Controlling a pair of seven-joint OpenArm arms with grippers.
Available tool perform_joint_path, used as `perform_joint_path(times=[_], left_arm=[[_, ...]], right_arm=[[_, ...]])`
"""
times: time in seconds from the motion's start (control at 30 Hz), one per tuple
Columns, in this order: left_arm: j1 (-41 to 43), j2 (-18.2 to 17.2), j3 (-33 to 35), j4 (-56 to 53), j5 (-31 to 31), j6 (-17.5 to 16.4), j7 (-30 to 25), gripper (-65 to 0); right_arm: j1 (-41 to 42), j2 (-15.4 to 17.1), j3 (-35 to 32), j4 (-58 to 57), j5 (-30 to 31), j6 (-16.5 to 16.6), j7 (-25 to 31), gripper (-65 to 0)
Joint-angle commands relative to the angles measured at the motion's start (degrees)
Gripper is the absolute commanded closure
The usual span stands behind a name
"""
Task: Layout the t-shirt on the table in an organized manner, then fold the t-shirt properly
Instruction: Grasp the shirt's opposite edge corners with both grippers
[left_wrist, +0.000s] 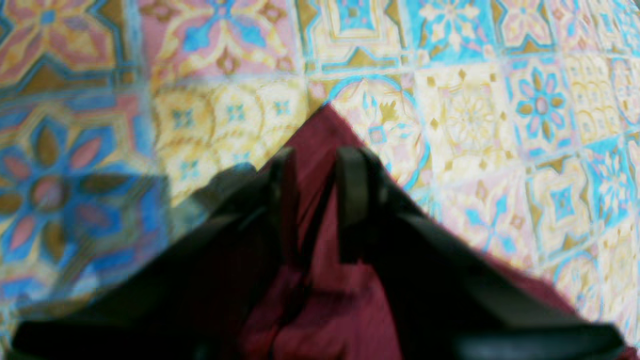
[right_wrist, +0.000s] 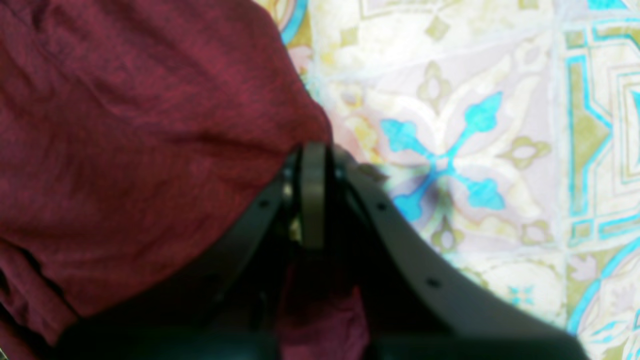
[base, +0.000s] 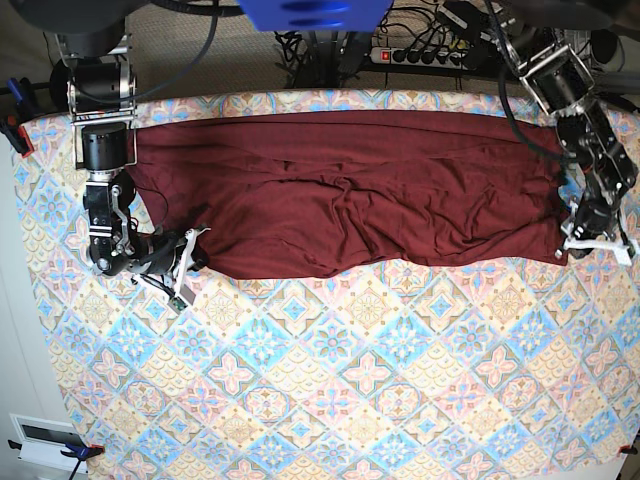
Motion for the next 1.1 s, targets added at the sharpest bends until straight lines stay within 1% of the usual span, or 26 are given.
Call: perform_joint_path(times=[0.0,0.1,0.17,0.27,0.33,0.47,0.6,0.73,0.83,0.9,0.93,1.0,1.07], left_arm=[[-1.15,-1.33,-0.14,0.01,0.13,-0.20,-1.08,-16.5],[-1.41,-1.33,-0.14,-2.89,0.74,-0.20,-1.26,-21.1],[-1.24,-1.24,-0.05,-3.77,0.83,-0.20,-2.57,-24.9],[-1.15,-1.24,2.94,-3.86,0.83,-0.29,-3.10,-28.1],[-1.15,-1.24,5.05,-3.86,0.92,-0.29,-3.10,-28.3],[-1.50,-1.15,6.11,-3.95,1.18,-0.29,-3.10,-28.3],[-1.68,-1.24,9.36,-5.80,1.10,-0.29,-3.19,-28.3],[-1.68,-1.24,9.62,-8.34,1.10,-0.29,-5.74,-28.3],[-1.68,-1.24,9.62,-9.58,1.10,-0.29,-6.18,-28.1],[-1.68,-1.24,9.62,-9.75,0.92,-0.29,-6.27,-25.6],[-1.68,-1.24,9.62,-9.66,0.74,-0.29,-6.27,-22.9],[-1.68,-1.24,9.62,-9.49,0.66,-0.38,-6.36,-13.9],[-1.77,-1.24,9.36,-8.87,0.66,-0.38,-6.44,-3.5]], right_arm=[[1.26,0.78,0.37,0.91,0.24,0.12,0.23,0.0],[1.26,0.78,0.46,0.91,0.24,0.12,0.23,0.0],[1.26,0.78,0.46,0.91,0.24,0.12,0.23,0.0],[1.26,0.78,0.46,0.91,0.24,0.12,0.23,0.0],[1.26,0.78,0.46,0.91,0.24,0.12,0.23,0.0],[1.26,0.78,0.46,0.91,0.24,0.12,0.23,0.0],[1.26,0.78,0.46,0.91,0.24,0.12,0.23,0.0],[1.26,0.78,0.46,0.91,0.24,0.12,0.23,0.0],[1.26,0.78,0.46,0.91,0.24,0.12,0.23,0.0],[1.26,0.78,0.46,0.91,0.24,0.12,0.23,0.0],[1.26,0.78,0.46,0.91,0.24,0.12,0.23,0.0],[1.26,0.78,0.46,0.91,0.24,0.12,0.23,0.0],[1.26,0.78,0.46,0.91,0.24,0.12,0.23,0.0]])
